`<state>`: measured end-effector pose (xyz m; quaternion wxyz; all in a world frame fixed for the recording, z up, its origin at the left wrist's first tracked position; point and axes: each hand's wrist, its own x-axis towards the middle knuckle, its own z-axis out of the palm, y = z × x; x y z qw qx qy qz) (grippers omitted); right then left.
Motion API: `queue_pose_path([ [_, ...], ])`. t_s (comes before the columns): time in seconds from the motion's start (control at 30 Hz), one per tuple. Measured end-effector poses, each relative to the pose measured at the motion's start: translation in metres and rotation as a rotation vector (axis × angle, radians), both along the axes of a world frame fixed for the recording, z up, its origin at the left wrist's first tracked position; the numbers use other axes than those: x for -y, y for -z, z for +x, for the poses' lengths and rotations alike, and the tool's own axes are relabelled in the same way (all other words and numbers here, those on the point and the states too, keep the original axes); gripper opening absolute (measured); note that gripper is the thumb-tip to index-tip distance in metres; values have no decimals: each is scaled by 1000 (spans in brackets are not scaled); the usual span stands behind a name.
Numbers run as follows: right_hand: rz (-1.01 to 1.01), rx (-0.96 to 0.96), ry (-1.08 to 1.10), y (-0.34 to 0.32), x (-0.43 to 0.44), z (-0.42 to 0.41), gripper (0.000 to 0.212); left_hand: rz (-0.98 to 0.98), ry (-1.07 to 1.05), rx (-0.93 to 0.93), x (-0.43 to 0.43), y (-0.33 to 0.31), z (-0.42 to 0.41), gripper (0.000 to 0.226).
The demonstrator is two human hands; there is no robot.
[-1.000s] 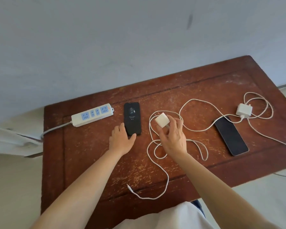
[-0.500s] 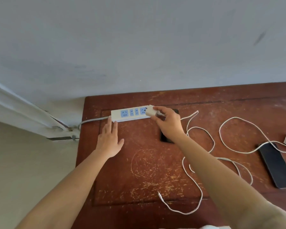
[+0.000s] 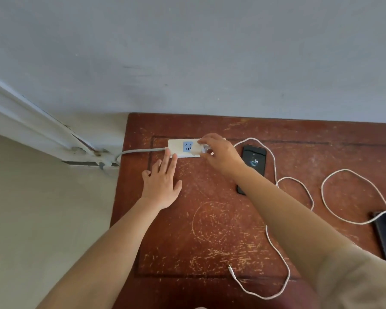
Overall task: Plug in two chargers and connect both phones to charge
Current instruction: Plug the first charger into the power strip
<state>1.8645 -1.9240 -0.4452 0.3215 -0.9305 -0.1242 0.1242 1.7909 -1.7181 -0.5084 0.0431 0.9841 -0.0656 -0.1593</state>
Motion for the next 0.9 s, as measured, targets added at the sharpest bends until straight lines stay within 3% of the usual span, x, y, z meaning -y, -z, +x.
queue_pose_path([
  [0.2,-110,-56,-90,-6,0,24,40,-15,-11,41,-2,5,-1,83],
  [0.33,-128,-84,-109,-16,-2,37,31,-39,-22,59,-2,8,-2,83],
  [0.5,-173,-52,-181,-25,-3,50,45,-67,-18,72,-5,10,-2,83],
  [0.67,-252,-49,-265,-27,-7,59,41,-72,-16,65,-6,12,-1,84],
  [0.9,-488,142,-546,-35,-30,54,46,-86,-8,74,-9,15,-1,86],
])
